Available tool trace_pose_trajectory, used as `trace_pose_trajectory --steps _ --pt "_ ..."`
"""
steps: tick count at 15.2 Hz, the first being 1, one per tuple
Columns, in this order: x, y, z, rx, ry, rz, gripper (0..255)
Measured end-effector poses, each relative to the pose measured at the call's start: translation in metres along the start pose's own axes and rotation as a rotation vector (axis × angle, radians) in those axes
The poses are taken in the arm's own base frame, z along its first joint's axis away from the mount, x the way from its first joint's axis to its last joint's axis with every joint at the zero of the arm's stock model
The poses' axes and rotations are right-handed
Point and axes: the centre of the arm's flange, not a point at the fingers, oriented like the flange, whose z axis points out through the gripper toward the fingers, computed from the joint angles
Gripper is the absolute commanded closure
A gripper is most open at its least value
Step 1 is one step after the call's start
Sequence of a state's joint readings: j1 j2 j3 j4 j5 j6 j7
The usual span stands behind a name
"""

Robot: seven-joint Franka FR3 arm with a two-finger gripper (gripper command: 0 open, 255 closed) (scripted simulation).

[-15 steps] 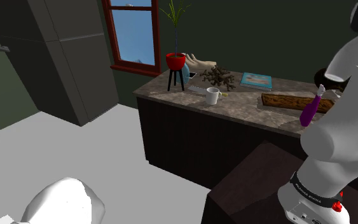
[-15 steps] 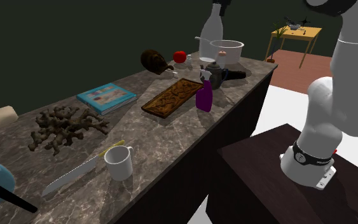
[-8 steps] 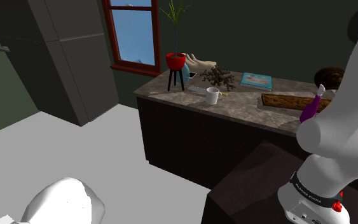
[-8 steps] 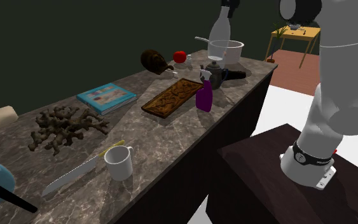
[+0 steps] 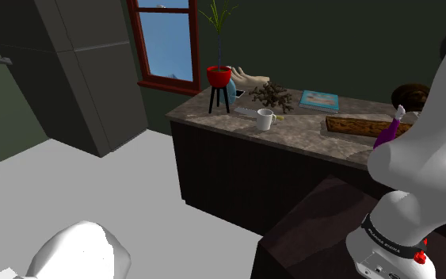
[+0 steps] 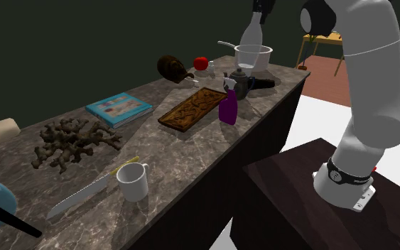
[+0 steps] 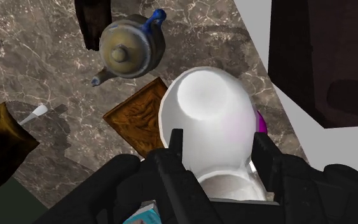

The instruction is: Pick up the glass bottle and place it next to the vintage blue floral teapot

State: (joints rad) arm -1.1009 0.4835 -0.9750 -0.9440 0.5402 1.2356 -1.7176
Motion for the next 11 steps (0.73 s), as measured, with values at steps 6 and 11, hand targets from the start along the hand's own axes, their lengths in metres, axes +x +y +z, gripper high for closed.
trace_pose_trajectory --steps 6,11 --pt "-0.004 0.001 0.033 0.000 0.000 0.000 255" --pt "-0.007 0.001 0.059 0.000 0.000 0.000 255"
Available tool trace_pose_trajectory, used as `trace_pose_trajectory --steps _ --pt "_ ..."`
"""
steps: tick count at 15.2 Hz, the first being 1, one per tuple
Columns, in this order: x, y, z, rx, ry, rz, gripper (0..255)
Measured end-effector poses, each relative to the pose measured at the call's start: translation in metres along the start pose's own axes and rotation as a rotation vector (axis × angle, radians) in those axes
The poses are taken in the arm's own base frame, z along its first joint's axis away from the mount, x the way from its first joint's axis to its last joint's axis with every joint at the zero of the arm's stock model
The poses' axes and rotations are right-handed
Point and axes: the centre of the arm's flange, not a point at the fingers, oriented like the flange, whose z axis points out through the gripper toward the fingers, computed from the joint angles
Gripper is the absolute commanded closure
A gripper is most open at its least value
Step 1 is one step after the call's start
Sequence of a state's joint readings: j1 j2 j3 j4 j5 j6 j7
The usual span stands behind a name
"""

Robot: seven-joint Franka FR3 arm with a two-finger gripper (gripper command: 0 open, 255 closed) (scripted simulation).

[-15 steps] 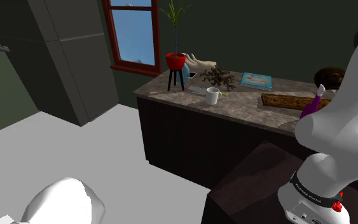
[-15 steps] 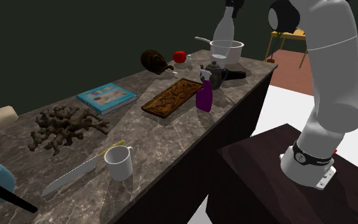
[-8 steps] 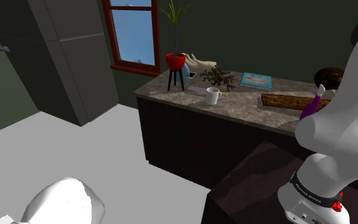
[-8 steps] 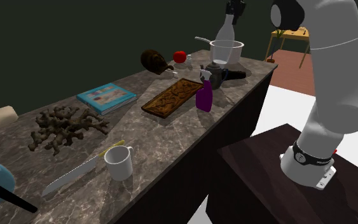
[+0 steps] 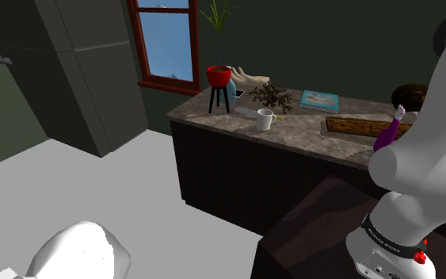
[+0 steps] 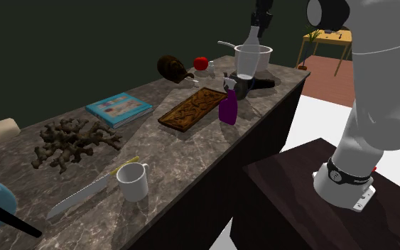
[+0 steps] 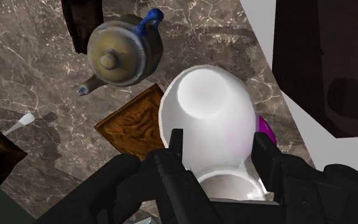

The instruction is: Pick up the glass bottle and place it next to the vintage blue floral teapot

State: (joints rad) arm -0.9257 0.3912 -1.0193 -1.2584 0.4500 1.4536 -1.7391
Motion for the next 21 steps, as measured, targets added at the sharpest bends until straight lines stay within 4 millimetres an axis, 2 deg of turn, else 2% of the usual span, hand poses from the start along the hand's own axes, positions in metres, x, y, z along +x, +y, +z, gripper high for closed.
trace_pose_trajectory --steps 21 --pt "-0.014 0.000 0.109 0.000 0.000 0.000 255"
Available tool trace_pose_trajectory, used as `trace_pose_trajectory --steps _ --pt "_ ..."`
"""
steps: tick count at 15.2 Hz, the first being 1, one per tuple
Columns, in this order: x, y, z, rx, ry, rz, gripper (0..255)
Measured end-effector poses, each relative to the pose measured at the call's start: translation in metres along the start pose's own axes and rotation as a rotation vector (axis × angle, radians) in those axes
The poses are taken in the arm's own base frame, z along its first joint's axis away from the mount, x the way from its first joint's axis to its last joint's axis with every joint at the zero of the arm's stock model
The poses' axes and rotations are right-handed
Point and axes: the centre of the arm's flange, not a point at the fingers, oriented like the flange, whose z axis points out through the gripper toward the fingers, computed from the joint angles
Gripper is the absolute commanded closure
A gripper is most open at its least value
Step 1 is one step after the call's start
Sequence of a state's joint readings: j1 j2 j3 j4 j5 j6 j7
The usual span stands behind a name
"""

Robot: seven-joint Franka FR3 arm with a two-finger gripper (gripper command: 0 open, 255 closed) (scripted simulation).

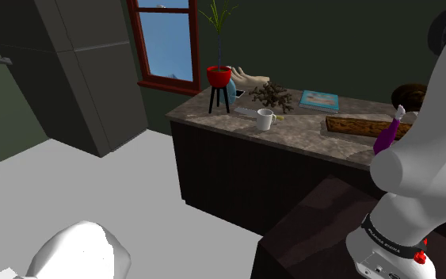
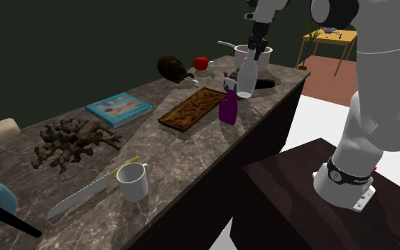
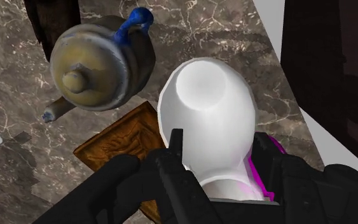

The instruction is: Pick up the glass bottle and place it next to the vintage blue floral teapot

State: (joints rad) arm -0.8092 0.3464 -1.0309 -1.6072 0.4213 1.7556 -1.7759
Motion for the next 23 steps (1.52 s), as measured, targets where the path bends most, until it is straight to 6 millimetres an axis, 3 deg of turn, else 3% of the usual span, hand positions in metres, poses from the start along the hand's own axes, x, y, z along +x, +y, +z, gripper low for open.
trace_pose_trajectory --steps 12,19,20,23 --pt "-0.008 0.001 0.063 0.000 0.000 0.000 255" --pt "-0.009 0.001 0.071 0.000 0.000 0.000 255" --pt "-0.009 0.001 0.071 0.000 0.000 0.000 0" --pt "-0.009 0.001 0.071 -0.001 0.000 0.000 0"
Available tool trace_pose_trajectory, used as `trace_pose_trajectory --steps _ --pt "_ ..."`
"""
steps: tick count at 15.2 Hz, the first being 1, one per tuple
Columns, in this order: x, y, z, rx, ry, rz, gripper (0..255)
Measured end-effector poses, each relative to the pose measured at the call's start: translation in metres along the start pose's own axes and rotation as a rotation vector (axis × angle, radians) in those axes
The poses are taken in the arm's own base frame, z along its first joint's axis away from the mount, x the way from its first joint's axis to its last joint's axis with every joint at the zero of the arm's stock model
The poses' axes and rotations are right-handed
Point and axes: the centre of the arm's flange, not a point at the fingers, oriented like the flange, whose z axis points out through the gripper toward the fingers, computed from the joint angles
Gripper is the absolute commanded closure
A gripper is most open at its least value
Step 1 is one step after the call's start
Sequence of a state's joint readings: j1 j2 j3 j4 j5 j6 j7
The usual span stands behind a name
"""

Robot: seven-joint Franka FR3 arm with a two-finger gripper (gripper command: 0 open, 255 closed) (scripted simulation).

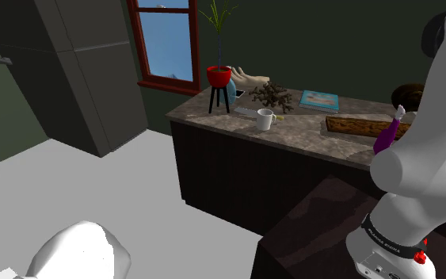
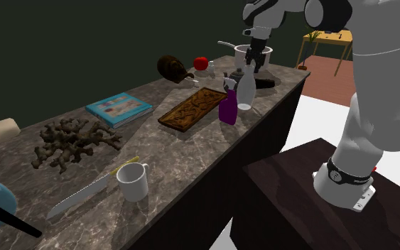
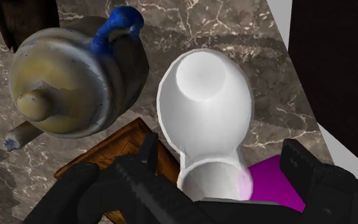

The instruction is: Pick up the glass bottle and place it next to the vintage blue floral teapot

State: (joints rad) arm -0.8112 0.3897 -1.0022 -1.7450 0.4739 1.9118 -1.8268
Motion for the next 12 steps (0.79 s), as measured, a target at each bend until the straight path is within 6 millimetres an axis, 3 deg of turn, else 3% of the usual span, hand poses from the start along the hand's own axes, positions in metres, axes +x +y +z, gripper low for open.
trace_pose_trajectory --steps 3,8,12 --pt "0.000 0.000 0.000 0.000 0.000 0.000 0" --pt "0.000 0.001 -0.045 -0.001 0.000 0.000 0" --pt "0.000 0.000 -0.050 0.000 0.000 0.000 0"
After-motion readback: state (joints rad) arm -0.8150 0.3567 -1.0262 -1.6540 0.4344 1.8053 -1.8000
